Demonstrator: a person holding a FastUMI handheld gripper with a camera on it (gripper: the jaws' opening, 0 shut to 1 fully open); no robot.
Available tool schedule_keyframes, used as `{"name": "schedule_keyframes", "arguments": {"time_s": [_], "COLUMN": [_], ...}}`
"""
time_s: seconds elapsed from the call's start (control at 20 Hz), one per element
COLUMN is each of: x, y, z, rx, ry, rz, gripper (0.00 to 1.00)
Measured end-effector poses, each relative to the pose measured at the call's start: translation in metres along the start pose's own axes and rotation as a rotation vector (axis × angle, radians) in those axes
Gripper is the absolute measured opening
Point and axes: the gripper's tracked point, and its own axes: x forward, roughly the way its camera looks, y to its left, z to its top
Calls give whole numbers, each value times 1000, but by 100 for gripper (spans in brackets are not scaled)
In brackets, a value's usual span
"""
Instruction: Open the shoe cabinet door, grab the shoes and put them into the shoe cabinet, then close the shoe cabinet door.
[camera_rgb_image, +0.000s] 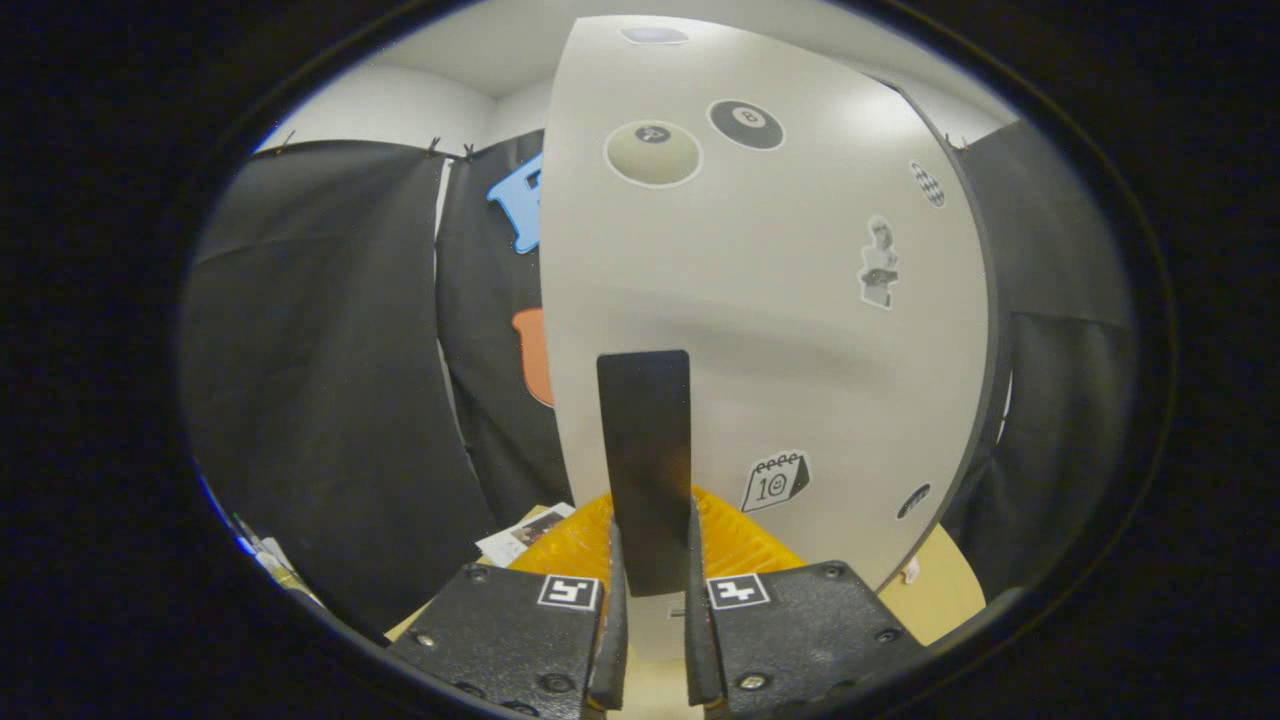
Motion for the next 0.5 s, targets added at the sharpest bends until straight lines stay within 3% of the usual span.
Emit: {"name": "schedule_keyframes", "arguments": {"time_s": [0.5], "x": [-85], "y": [-41], "z": [-13], "rx": [4], "ry": [6], "rz": [1], "gripper": [25]}}
